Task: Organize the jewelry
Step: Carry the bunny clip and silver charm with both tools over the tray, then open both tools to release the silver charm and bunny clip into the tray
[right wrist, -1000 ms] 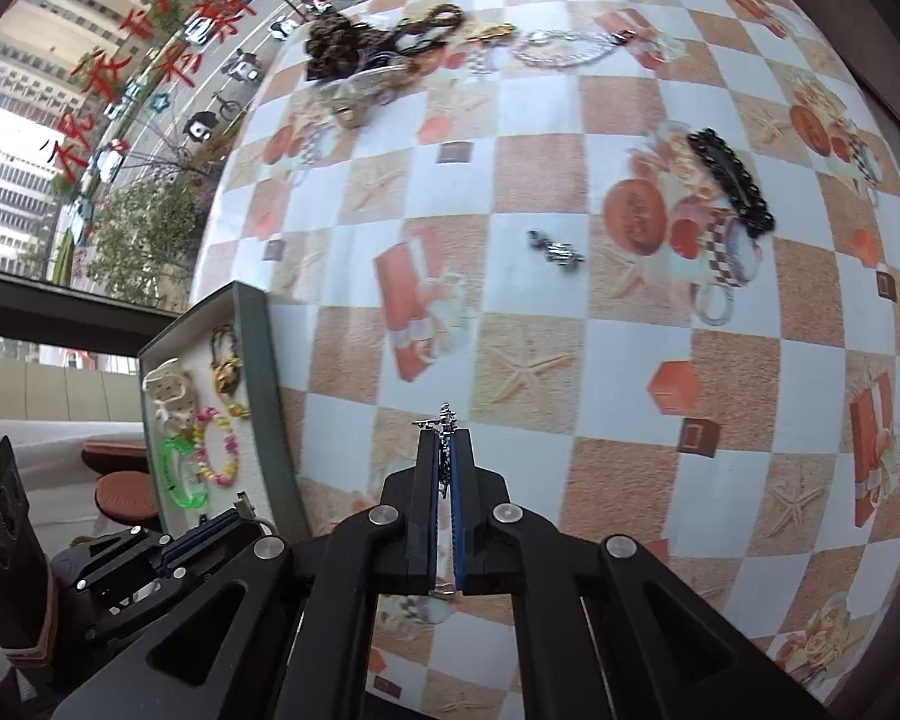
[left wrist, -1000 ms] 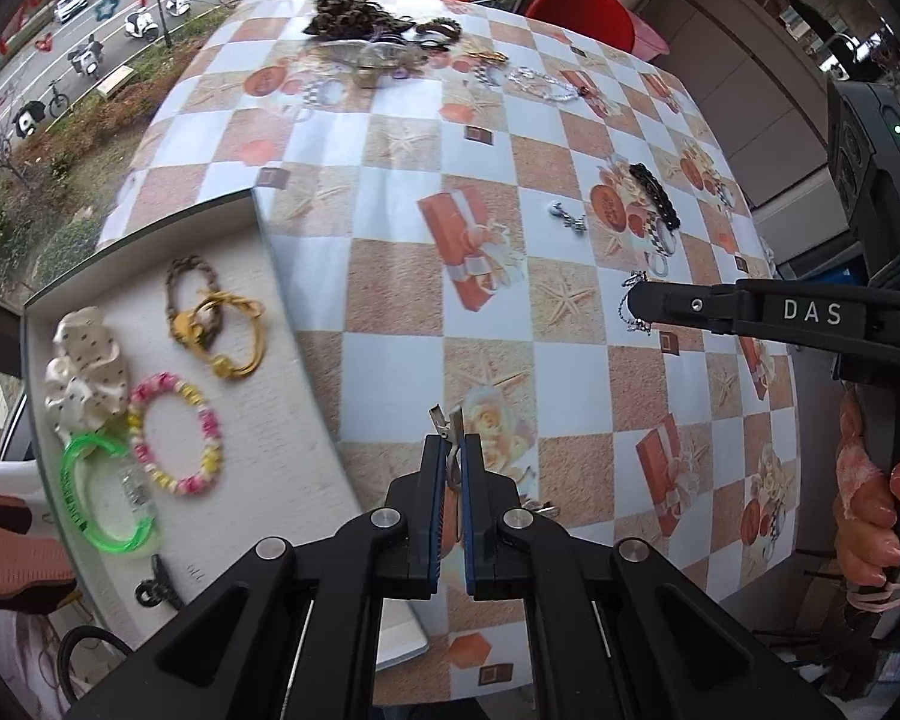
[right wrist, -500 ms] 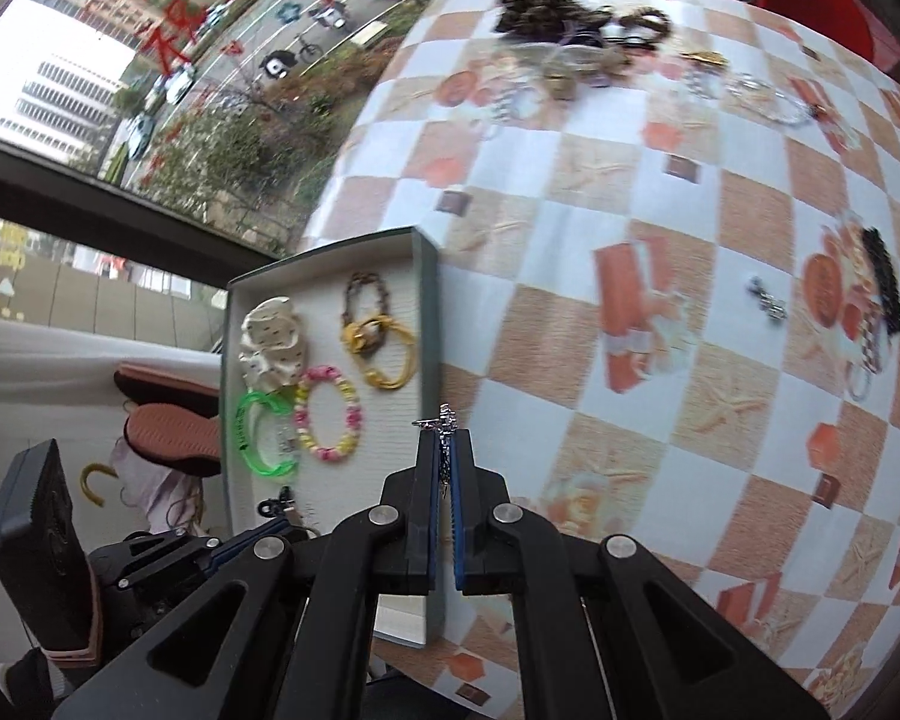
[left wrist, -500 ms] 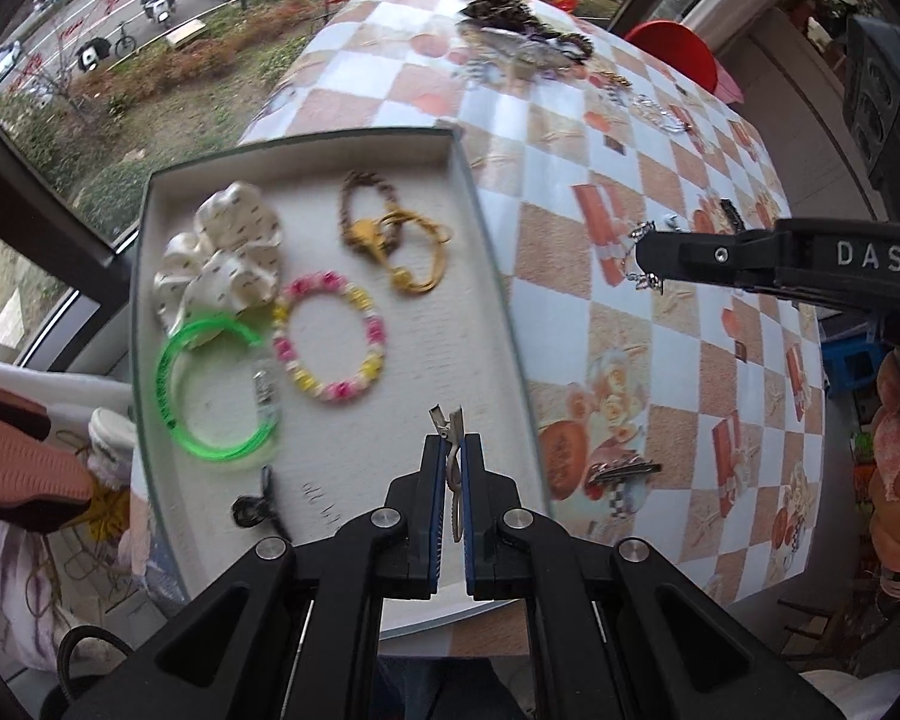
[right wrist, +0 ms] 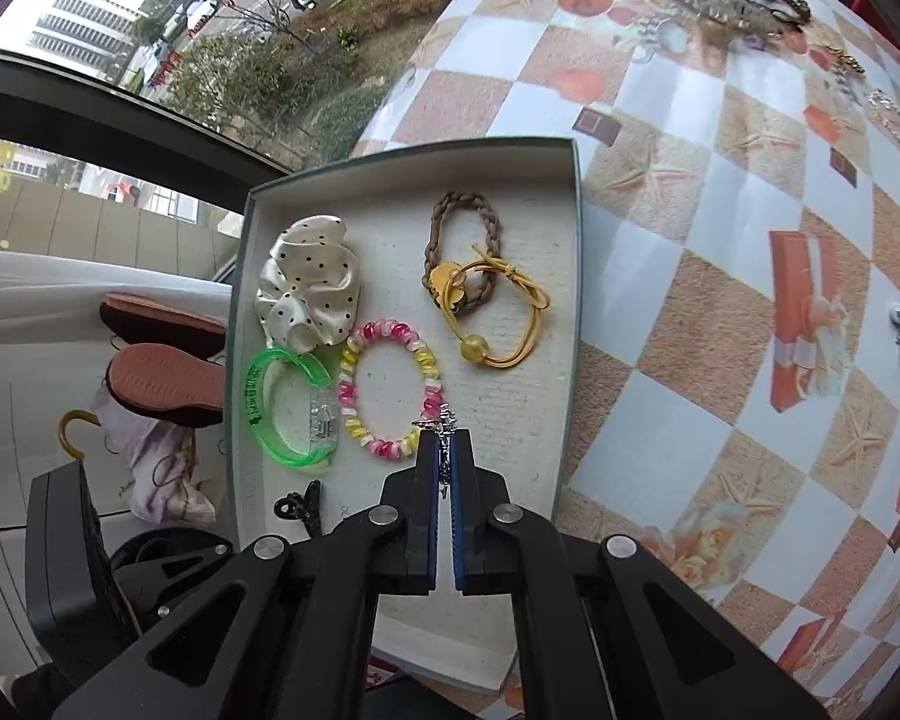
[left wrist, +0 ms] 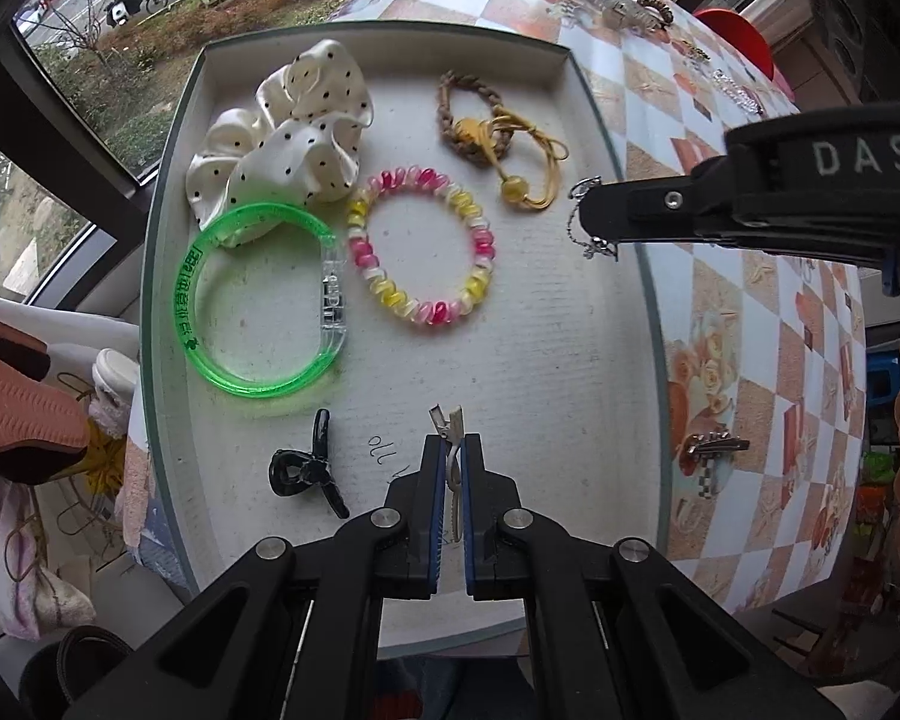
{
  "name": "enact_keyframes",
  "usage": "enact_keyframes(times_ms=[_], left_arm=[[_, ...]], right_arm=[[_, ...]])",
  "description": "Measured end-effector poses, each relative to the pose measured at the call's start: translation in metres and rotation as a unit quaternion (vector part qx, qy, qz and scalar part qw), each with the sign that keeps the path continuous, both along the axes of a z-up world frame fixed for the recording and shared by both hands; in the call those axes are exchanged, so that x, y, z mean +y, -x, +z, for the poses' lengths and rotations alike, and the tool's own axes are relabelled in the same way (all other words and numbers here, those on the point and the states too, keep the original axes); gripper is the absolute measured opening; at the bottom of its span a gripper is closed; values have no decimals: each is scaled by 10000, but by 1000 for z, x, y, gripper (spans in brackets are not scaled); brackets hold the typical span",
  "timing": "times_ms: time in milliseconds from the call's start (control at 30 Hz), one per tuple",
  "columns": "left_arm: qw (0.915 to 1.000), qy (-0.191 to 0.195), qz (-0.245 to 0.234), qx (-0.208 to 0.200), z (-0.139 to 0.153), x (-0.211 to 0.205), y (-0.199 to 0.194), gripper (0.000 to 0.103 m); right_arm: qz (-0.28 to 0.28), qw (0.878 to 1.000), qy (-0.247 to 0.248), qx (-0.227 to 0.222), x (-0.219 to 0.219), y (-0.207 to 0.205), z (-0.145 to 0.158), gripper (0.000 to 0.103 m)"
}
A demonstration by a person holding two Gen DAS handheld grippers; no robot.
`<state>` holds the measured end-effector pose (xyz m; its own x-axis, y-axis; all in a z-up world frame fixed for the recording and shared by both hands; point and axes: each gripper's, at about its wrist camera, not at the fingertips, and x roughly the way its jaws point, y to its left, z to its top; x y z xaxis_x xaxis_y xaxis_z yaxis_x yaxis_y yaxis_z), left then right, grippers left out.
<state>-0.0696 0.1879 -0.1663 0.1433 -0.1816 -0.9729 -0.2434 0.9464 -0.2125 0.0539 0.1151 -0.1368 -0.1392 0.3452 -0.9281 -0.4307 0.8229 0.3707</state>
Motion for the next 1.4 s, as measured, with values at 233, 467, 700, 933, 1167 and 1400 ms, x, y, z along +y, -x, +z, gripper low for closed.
enact_keyframes(times_ms=[233,467,700,933,1167,1400], left_arm=[[9999,-90,35,107,-12,3,-2,9],[9997,-207,-34,131,-16,1,-4,9],[9992,-319,-93,208,-18,-2,-6,9],[9984,-471,-171,276,-16,-9,-10,9],[9976,-581,-255,277,-5,-10,-11,9],[9966,-673,-364,291,7,-14,-15,9]], right_arm=[[-82,9995,241,183,7,-9,-28,4],[-75,9986,397,331,10,-13,-45,4],[-84,9984,424,358,8,-17,-47,4],[-141,9988,301,361,7,-21,-39,41],[-208,9996,-49,204,2,-23,-8,56],[-479,9987,-171,32,-26,-22,16,59]])
